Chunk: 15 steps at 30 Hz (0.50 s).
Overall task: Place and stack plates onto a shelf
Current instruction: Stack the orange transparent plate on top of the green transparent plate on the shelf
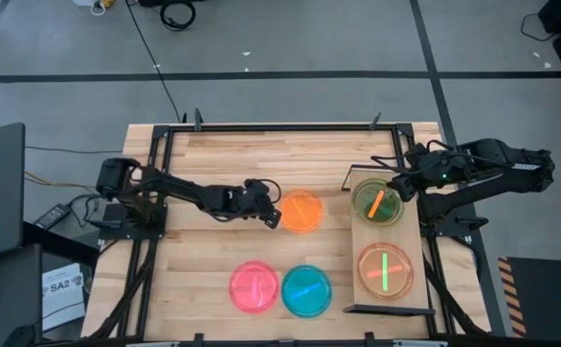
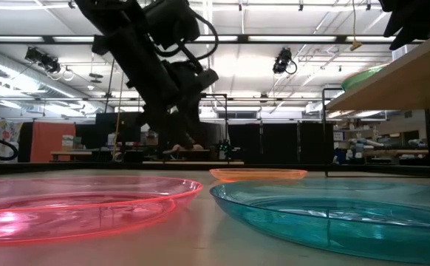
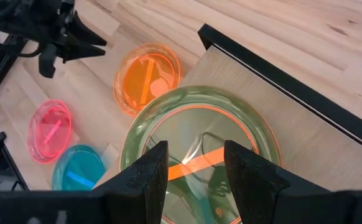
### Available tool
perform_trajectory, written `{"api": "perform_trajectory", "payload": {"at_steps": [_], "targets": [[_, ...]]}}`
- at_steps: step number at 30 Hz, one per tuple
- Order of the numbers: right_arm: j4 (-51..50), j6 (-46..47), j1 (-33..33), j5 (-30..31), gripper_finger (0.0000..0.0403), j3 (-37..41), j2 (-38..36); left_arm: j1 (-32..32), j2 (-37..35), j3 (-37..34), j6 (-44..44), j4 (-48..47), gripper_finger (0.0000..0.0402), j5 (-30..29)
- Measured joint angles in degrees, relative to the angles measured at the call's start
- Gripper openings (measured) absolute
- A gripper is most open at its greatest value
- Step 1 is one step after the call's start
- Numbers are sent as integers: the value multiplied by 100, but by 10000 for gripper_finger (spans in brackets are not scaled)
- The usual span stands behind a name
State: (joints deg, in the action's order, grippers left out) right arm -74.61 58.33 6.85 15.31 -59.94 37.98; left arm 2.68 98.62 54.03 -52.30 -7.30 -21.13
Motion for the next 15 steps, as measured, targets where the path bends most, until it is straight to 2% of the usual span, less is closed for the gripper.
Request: {"api": "perform_trajectory", "payload": {"at_steps": [15], "targets": [[-1,0,0,0,162,0,17,-255,438,3,-6,603,133,-3]]}}
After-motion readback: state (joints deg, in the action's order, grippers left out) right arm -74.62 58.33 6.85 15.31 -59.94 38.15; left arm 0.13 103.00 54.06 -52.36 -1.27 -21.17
